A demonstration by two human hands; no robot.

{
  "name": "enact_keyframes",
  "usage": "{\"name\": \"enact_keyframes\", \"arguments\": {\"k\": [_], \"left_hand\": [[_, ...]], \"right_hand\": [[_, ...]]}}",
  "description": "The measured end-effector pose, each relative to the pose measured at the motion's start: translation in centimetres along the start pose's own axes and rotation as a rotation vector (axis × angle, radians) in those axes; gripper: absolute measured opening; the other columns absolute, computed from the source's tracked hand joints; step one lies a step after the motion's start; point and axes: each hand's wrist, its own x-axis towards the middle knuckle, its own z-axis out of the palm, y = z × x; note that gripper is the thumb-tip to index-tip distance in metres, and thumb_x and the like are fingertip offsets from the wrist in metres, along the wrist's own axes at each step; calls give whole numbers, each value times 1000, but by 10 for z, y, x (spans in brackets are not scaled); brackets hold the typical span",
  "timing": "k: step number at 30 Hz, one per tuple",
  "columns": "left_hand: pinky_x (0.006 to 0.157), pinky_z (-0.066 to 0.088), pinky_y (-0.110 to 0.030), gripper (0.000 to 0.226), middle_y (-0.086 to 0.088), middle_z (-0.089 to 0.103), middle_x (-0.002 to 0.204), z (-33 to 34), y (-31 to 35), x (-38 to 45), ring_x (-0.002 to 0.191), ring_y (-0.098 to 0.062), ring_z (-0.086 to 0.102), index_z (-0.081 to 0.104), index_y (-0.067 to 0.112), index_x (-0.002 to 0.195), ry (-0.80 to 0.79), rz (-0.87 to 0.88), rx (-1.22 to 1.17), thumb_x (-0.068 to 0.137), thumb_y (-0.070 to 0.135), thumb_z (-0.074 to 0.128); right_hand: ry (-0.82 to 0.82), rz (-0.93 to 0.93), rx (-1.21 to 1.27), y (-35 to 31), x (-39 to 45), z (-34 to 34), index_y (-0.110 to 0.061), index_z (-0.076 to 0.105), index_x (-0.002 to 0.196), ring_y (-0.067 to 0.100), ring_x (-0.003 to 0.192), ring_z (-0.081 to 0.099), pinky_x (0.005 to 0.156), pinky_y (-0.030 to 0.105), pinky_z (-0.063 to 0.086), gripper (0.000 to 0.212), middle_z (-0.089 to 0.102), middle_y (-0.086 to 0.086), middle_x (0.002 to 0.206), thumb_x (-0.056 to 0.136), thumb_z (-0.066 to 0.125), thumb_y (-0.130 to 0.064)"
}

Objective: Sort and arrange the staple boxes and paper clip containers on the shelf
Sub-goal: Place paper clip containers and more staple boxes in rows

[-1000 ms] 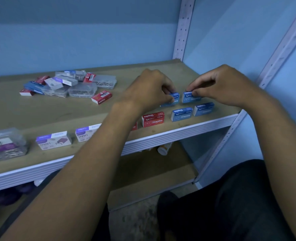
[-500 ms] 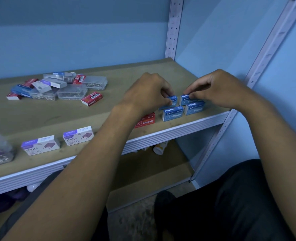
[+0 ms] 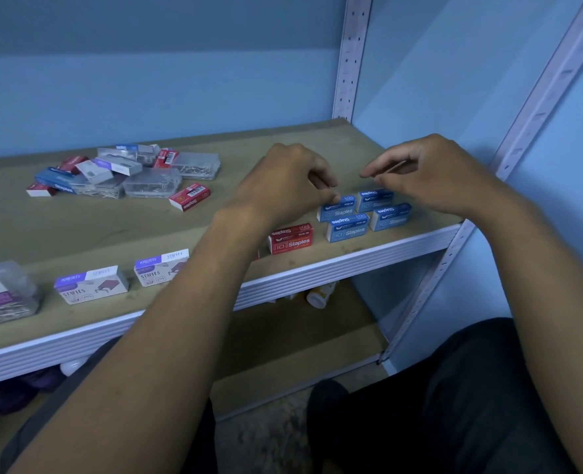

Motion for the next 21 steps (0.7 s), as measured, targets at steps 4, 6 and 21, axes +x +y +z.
{"name": "enact_keyframes", "arguments": {"k": [4,6,21], "left_hand": [[72,51,-9,16,12,75,83,-12,-6,-6,76,7,65,79,23,90,40,-7,20,80,35,78],[80,55,-20,16,11,75,87,-20,-11,-10,80,3,67,79,22,92,47,-18,43,82,34,76],[68,36,-10,21,14,70,104,-115,-87,-75,86,-2,56,75,31,100,183,-282,258,80,36,74]], "right_hand": [[29,-67,20,-14,8,7,-36,80,98,-7,88,67,75,3,45,17,75,-21,94,91,72,-23],[24,-96,30,-23,13,13,-36,80,98,-8,87,66,71,-2,42,17,74,-22,93,91,72,-23],[-152,-257,96,-109,54,75,-39,78,101,-13,93,62,72,0,42,17,71,-25,99,93,71,-26]]}}
